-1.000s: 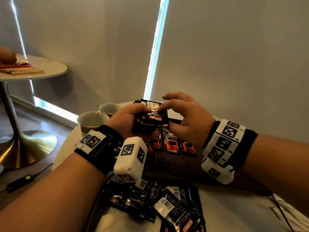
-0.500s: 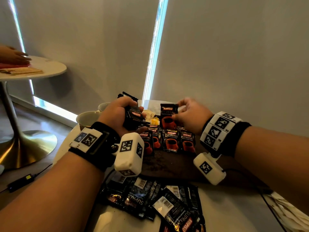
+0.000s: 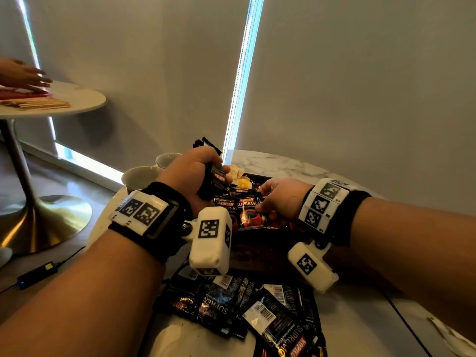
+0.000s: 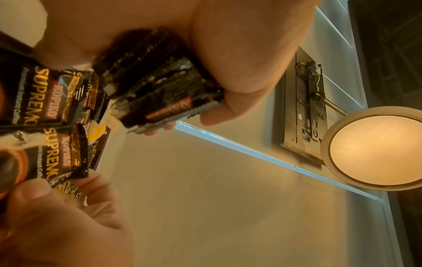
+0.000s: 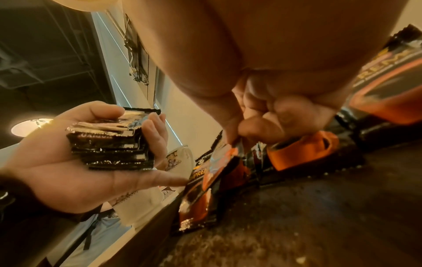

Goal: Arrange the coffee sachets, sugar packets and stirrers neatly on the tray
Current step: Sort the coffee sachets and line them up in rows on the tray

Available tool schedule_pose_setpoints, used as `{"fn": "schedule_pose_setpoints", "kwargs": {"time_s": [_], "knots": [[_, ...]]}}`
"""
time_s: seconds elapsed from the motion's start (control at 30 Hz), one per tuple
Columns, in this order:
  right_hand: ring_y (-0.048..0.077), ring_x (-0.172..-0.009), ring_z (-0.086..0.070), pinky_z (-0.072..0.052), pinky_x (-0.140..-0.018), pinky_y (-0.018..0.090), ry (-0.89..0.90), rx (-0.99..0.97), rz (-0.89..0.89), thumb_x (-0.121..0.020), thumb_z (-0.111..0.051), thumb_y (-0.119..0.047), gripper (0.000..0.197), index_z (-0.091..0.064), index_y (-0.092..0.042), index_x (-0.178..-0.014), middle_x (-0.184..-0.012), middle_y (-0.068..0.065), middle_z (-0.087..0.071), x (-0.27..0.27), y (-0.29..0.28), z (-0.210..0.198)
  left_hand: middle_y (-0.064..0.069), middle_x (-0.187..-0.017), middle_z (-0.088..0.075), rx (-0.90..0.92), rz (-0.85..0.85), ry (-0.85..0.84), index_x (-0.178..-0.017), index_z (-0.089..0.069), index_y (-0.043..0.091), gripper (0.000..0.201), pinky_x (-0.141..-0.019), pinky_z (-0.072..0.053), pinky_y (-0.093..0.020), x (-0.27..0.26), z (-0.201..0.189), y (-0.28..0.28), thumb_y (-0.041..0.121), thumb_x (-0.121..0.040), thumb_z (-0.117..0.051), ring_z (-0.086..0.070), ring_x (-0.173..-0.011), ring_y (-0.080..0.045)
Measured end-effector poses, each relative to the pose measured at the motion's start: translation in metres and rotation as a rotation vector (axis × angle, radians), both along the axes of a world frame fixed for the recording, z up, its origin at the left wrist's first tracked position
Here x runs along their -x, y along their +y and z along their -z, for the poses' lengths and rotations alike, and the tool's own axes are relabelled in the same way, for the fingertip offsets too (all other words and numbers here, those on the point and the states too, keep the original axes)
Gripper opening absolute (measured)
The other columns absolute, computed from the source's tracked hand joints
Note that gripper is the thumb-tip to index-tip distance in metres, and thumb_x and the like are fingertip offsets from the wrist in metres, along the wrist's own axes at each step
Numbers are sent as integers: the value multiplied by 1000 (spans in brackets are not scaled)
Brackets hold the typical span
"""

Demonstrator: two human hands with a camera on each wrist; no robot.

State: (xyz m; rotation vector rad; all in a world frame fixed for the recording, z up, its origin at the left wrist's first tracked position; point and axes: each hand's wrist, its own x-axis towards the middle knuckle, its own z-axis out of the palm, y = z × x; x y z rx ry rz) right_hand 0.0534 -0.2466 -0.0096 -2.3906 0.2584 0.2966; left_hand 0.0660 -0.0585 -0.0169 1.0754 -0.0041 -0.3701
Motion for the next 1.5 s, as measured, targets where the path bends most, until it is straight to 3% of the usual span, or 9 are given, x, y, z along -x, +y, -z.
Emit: {"fn": "schedule_pose_setpoints", "kwargs": {"time_s": [0.13,0.3,0.4,0.53,0.77,0.93,1.03,1.17,1.5], "knots": [[22,-55,-51,-41,-51,32,68,-23,-20,-92,-64,-1,24,-56,-12,-112,-71,11,-59,-3,1,1,-7,-92,-60,-4,1,19,-111,-52,6,24,-49,-55,-31,2,0,-1,15,-89,-53,-63,-64,-17],[27,-67,-55,-47,-58,35,119,-37,-9,-92,-63,-1,30,-55,-9,-120,-85,15,-60,-6,4,2,-6,-91,-59,-10,21,23,-107,-54,6,21,-48,-55,-30,3,-1,-2,16,-89,-51,-63,-61,-15],[25,-72,-61,-56,-75,42,80,-2,-5,-92,-65,-3,26,-55,-12,-114,-88,15,-63,-8,6,5,-7,-92,-58,-20,21,25,-104,-54,6,18,-45,-54,-29,5,-2,-2,16,-90,-50,-61,-65,-16],[25,-73,-65,-58,-84,43,102,77,-29,-96,-62,-4,16,-55,-10,-109,-80,13,-66,-5,11,2,-6,-89,-57,-28,39,23,-98,-53,7,12,-44,-53,-28,7,-3,-3,15,-90,-48,-60,-64,-16],[21,-63,-63,-59,-70,36,122,175,-61,-98,-59,-6,7,-55,-10,-93,-72,9,-63,-7,15,1,-6,-93,-58,-10,22,14,-111,-53,6,25,-52,-56,-30,4,0,-1,16,-88,-51,-62,-67,-17],[22,-62,-66,-60,-64,34,123,277,-45,-95,-65,-15,13,-63,-6,-105,-72,8,-69,-13,13,7,-6,-89,-59,-12,18,23,-111,-54,5,26,-67,-55,-34,3,0,-1,16,-87,-51,-62,-70,-17],[24,-65,-66,-59,-68,36,134,317,-60,-94,-68,-20,16,-65,-6,-102,-72,7,-70,-16,13,8,-6,-91,-59,-2,17,35,-113,-54,4,29,-61,-57,-33,4,0,-1,15,-86,-52,-62,-68,-17],[24,-61,-65,-56,-54,30,141,319,-69,-93,-68,-20,16,-65,-6,-100,-71,7,-68,-18,11,10,-6,-89,-59,-2,20,41,-113,-54,4,29,-63,-57,-32,4,0,-1,15,-87,-51,-62,-67,-17],[20,-50,-64,-56,-56,28,158,308,-34,-93,-65,-20,13,-67,-9,-88,-62,4,-70,-16,10,6,-7,-92,-59,-64,7,30,-120,-54,5,36,-56,-57,-33,3,0,1,18,-86,-53,-63,-70,-18]]}}
